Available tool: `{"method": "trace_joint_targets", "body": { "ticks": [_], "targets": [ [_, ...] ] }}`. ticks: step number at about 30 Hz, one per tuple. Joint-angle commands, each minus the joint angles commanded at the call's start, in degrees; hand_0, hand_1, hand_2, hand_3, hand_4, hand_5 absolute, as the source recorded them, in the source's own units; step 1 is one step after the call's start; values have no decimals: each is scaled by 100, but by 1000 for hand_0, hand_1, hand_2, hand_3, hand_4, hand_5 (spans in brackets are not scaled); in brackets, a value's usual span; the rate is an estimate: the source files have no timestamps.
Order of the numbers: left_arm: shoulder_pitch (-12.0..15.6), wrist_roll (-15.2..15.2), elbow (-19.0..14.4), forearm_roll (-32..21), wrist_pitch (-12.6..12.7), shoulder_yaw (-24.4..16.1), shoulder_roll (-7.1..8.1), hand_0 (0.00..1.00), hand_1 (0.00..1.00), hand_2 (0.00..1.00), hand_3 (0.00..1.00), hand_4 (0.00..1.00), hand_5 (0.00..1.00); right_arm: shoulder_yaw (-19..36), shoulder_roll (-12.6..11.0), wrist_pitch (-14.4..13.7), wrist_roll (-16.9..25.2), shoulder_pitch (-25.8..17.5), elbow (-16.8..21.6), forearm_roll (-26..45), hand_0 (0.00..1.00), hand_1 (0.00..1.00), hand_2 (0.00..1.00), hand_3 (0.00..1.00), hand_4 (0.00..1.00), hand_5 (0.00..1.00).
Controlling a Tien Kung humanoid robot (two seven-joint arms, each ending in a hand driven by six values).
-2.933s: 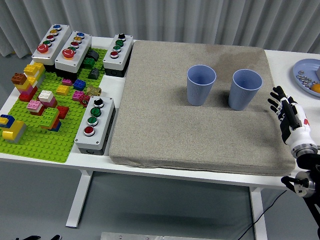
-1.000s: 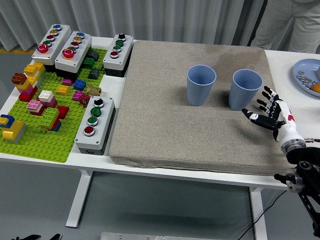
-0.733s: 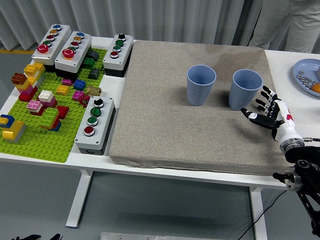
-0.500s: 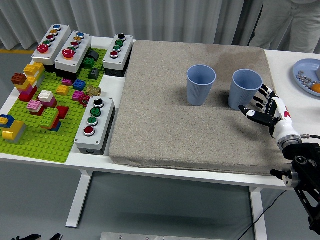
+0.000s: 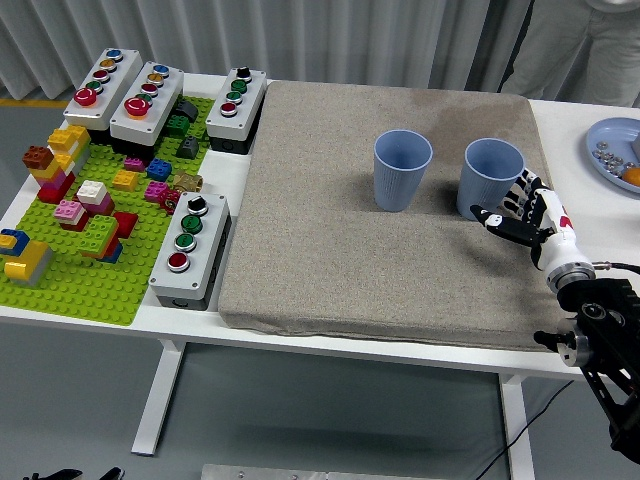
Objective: Pick cup pour cup place
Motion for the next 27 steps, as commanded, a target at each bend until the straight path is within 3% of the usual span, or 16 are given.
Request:
{"method": "trace_joint_targets", "body": {
  "ticks": [27],
  "targets": [
    [-79, -19, 0, -60, -5, 74, 4, 765, 781, 822, 705, 512, 998, -67, 76, 37, 4, 275, -285, 108, 911, 852, 943, 920, 860, 200]
  ]
}}
